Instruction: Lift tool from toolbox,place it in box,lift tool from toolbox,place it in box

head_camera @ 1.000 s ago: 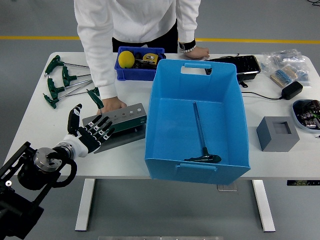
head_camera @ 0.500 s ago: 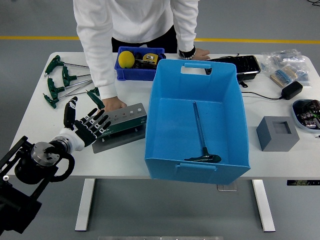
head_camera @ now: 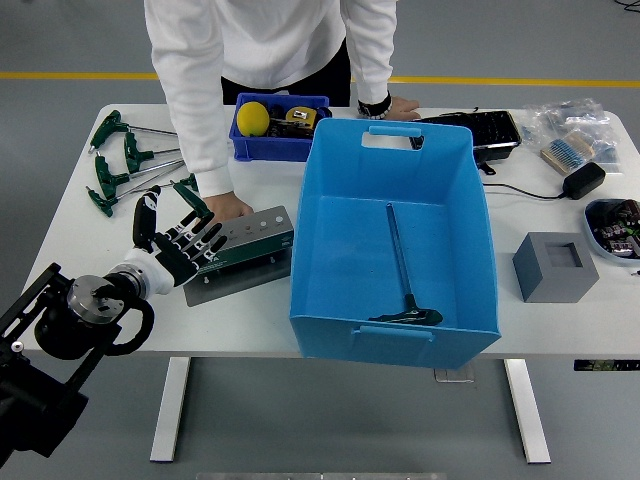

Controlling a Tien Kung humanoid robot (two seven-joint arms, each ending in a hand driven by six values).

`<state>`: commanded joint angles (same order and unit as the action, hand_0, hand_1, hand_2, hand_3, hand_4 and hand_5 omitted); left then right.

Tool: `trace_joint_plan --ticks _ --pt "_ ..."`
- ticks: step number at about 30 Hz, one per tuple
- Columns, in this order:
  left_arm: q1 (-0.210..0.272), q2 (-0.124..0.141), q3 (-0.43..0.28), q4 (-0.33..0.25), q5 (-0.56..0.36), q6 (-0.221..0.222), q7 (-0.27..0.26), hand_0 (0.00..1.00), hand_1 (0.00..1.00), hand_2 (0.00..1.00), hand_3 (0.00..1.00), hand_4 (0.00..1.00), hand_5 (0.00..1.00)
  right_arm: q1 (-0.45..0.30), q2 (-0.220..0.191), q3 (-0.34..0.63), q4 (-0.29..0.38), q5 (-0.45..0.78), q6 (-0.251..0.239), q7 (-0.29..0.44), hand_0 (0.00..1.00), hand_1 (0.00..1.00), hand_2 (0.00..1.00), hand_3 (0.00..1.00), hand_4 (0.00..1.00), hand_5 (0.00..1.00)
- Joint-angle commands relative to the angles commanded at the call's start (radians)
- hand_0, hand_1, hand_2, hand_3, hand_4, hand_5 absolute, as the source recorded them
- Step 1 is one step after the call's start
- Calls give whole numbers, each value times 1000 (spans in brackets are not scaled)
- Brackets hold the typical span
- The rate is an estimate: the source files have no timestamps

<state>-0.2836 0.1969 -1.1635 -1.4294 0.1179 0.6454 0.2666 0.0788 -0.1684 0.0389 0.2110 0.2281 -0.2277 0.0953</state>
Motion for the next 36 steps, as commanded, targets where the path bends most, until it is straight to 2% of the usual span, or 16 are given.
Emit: trace_joint_plan --ticks 23,24,29,30,35,36 --pt "-53 -12 10 18 -82 0 -39 437 536 659 743 842 969 3 -1 3 1 -6 -1 -1 675 650 719 586 848 761" --pt "-54 -12 9 15 -89 0 -42 435 536 658 684 846 971 3 -1 3 1 -7 -1 -1 675 650 719 586 849 761" --pt "-54 -8 6 -7 -161 0 -79 435 536 658 684 846 971 2 -2 1 1 -4 -1 0 675 650 719 586 849 761" --pt "-54 -8 3 -12 -171 0 -85 431 513 603 606 842 956 2 -1 0 1 -2 0 1 676 650 719 586 848 760" --pt "-50 -2 -4 -36 -198 0 -101 431 513 603 606 842 956 1 -1 -2 1 0 0 1 676 650 719 586 848 760" --pt "-49 0 -7 -45 -203 0 -106 394 421 546 541 868 887 0 -1 -2 1 0 0 1 676 650 719 586 848 760"
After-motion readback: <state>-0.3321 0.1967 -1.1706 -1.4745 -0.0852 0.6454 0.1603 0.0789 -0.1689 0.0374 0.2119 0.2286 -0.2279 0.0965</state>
